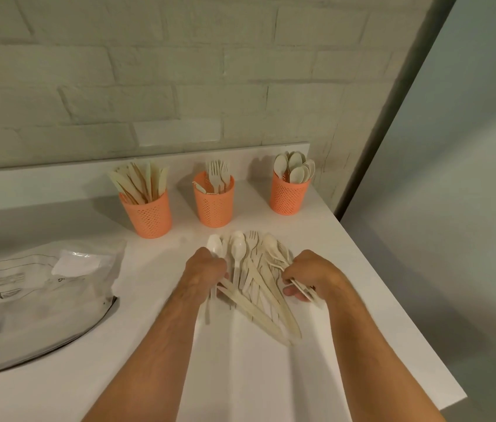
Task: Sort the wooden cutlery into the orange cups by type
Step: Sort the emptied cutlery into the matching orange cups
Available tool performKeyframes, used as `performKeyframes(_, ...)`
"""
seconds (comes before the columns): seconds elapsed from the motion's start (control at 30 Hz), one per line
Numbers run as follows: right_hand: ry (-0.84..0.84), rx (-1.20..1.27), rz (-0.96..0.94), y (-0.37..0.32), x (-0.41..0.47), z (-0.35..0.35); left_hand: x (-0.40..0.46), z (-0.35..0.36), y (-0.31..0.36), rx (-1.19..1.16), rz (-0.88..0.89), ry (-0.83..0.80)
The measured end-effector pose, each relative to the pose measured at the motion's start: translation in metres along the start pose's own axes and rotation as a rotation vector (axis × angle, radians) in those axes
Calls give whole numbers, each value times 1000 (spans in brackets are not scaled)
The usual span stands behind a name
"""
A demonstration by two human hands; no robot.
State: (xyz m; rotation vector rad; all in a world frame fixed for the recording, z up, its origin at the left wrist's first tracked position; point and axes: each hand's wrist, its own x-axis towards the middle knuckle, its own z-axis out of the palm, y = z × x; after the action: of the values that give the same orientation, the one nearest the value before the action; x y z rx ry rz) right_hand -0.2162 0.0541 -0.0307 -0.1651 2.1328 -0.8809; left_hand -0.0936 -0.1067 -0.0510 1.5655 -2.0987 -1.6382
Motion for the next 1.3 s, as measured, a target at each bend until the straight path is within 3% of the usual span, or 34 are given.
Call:
performKeyframes(0.2, 0, 215, -101, 20, -2, -6, -3, -7, -8, -224, 117, -9)
performKeyframes(0.37, -67, 339, -409, 10, -26, 14, -10, -10, -8, -333, 304, -6)
performKeyframes(0.5, -202, 280, -563, -6, -41, 48, -12, -14, -5, -426, 401, 17)
performKeyframes(0.67, -255, 211, -529, -13, -38, 69, -16, -31, -7, -570, 473, 57)
performKeyframes(0.8, -246, 61, -558, -15, -28, 77, -23, -57, -13, -546, 577, 144)
performKeyframes(0.87, -250, 91, -567, -18, -25, 80, -28, -73, -16, -556, 640, 188)
performKeyframes(1.03, -357, 439, -566, -37, -30, 101, -37, -97, -21, -564, 733, 294)
performKeyframes(1.17, -290, 433, -671, -50, -33, 125, -36, -96, -32, -570, 710, 372)
performKeyframes(1.3, -342, 355, -666, -53, -38, 147, -37, -97, -34, -653, 680, 427)
